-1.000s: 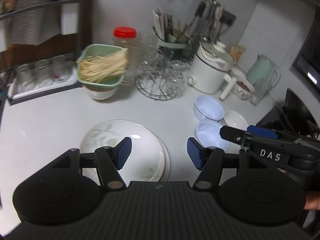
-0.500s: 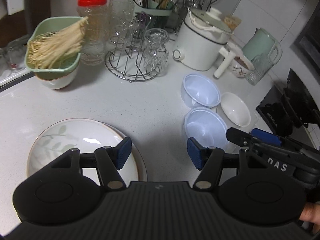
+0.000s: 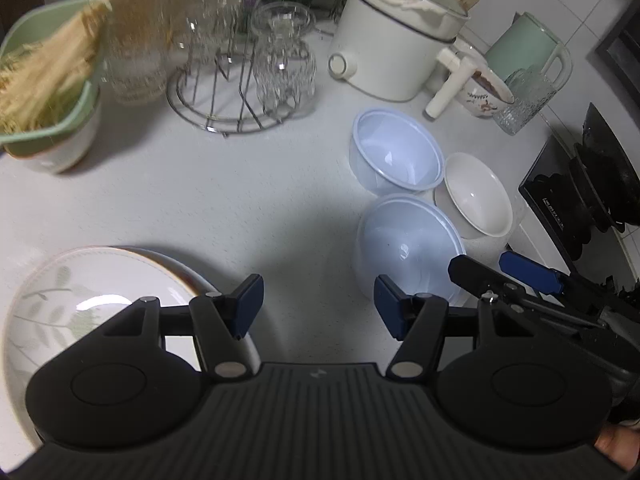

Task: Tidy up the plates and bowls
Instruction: 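Move both grippers over to the larger translucent blue plastic bowl, then close both grippers on the rim of the blue plastic bowl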

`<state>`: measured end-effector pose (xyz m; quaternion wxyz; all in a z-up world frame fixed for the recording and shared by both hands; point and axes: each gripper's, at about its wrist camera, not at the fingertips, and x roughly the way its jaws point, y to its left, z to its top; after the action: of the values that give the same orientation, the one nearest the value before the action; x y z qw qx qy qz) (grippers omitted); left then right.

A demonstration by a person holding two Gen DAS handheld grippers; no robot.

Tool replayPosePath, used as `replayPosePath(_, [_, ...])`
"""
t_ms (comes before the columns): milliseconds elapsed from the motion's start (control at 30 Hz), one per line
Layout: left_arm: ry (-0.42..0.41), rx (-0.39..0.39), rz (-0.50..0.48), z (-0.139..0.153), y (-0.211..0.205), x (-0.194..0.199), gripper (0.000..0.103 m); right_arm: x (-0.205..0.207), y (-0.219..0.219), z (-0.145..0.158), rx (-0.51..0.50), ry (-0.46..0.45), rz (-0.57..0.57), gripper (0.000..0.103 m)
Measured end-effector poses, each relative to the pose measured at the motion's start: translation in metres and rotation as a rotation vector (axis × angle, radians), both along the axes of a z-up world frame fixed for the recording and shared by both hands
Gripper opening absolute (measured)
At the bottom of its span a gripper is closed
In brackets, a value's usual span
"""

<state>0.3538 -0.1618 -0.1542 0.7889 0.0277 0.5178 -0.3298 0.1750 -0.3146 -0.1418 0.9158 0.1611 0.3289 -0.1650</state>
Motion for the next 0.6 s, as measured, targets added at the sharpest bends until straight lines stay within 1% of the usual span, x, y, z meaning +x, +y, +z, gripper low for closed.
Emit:
replayPosePath(100, [0.029, 0.003, 0.013, -0.008, -0.006, 0.005, 0.066, 0.0, -0.005, -0.003, 0.011, 0.001, 0.003, 0.068])
replayPosePath(300, [0.052, -0.006, 0.027, -0.014, -0.015, 0.01, 0.063, -0.001, -0.019, -0.008, 0.047, -0.004, -0.024, 0.067])
replayPosePath(433, [0.072, -0.021, 0.03, -0.019, -0.025, 0.012, 0.061, 0.003, -0.025, -0.011, 0.04, 0.004, -0.034, 0.067])
replayPosePath(600, [0.124, -0.042, 0.056, -0.029, -0.034, 0.018, 0.055, 0.011, -0.036, -0.018, 0.027, 0.026, -0.037, 0.06])
